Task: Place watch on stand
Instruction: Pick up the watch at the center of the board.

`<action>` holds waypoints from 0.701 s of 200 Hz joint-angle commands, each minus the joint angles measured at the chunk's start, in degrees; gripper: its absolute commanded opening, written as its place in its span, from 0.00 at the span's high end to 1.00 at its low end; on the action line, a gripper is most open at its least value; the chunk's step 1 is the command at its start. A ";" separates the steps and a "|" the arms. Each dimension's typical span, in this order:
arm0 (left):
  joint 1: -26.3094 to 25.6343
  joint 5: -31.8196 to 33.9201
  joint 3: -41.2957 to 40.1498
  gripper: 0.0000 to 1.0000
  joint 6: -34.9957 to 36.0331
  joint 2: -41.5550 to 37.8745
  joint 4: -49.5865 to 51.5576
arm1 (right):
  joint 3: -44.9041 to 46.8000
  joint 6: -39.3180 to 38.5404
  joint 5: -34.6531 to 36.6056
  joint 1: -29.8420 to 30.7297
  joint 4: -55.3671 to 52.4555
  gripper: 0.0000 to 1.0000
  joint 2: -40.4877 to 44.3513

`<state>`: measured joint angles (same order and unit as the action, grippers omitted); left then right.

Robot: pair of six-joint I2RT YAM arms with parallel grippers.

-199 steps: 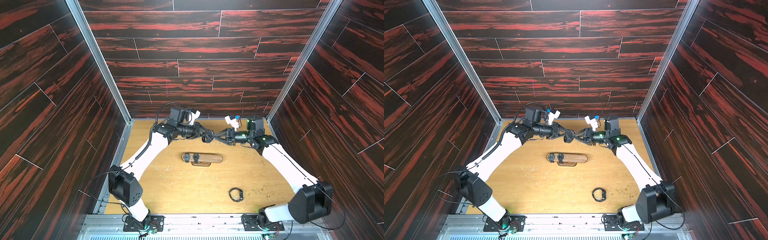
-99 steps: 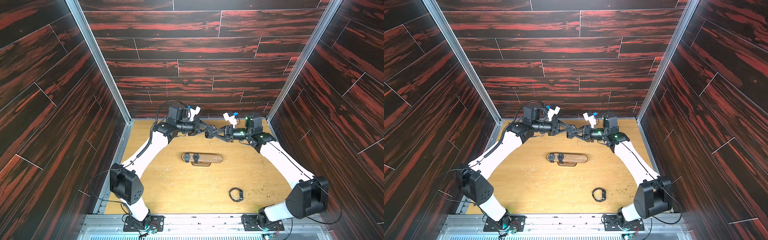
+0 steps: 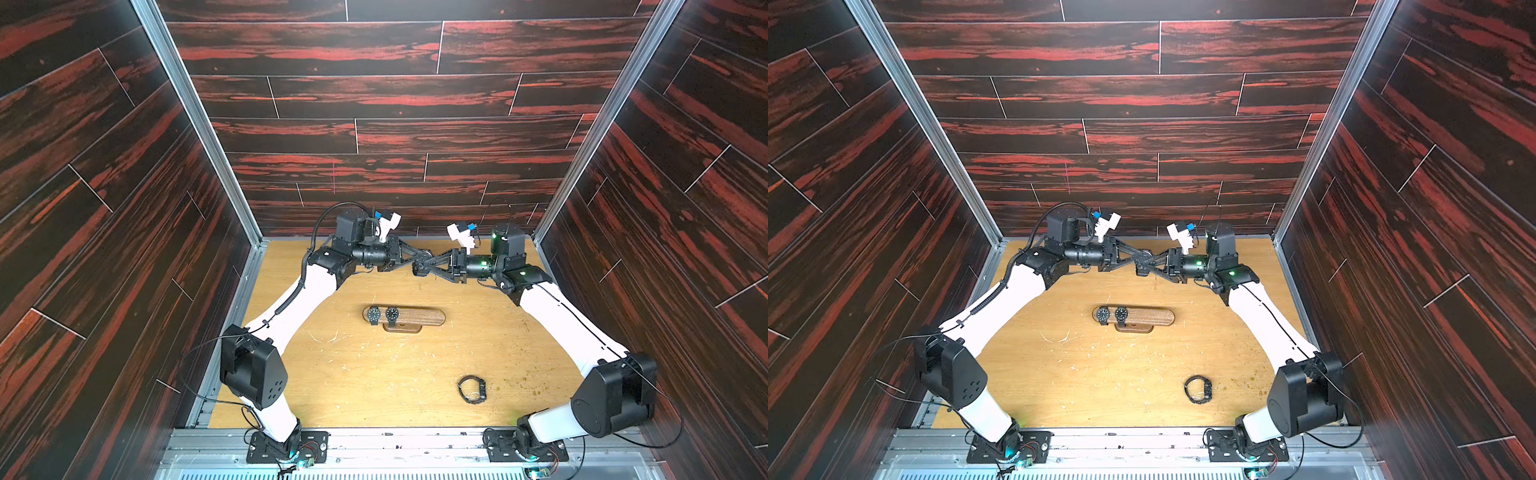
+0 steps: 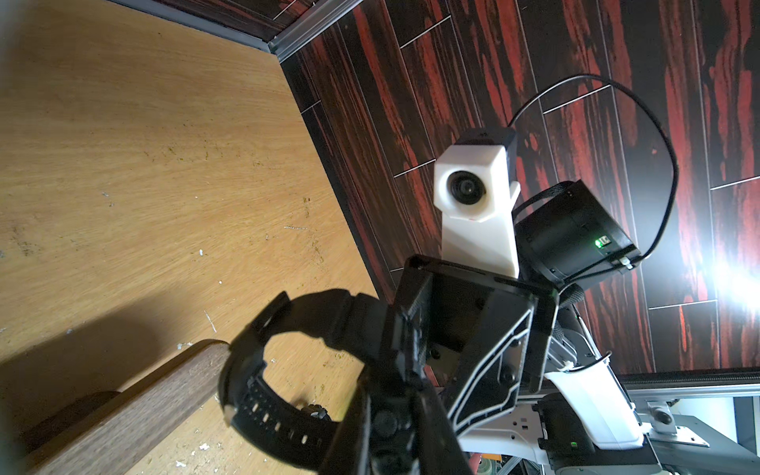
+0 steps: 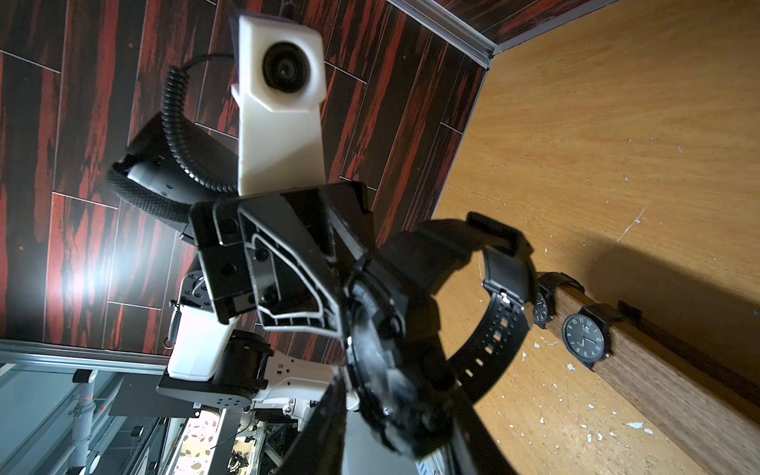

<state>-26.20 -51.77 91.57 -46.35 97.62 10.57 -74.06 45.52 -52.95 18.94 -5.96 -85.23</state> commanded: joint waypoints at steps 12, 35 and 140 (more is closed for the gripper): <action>0.09 -0.97 -1.65 0.91 0.69 -1.90 0.44 | 0.54 1.21 -0.92 0.18 4.22 0.62 0.50; 0.09 -1.23 -2.06 0.91 0.82 -2.14 0.28 | 1.19 2.60 -1.07 0.17 6.25 0.64 0.50; 0.10 -1.02 -2.71 0.47 -0.90 -2.34 -1.40 | 7.02 7.31 -2.25 0.10 16.00 0.94 2.77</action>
<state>-25.93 -52.56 89.08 -46.30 96.62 9.37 -68.64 52.14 -53.89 18.70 5.32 -84.75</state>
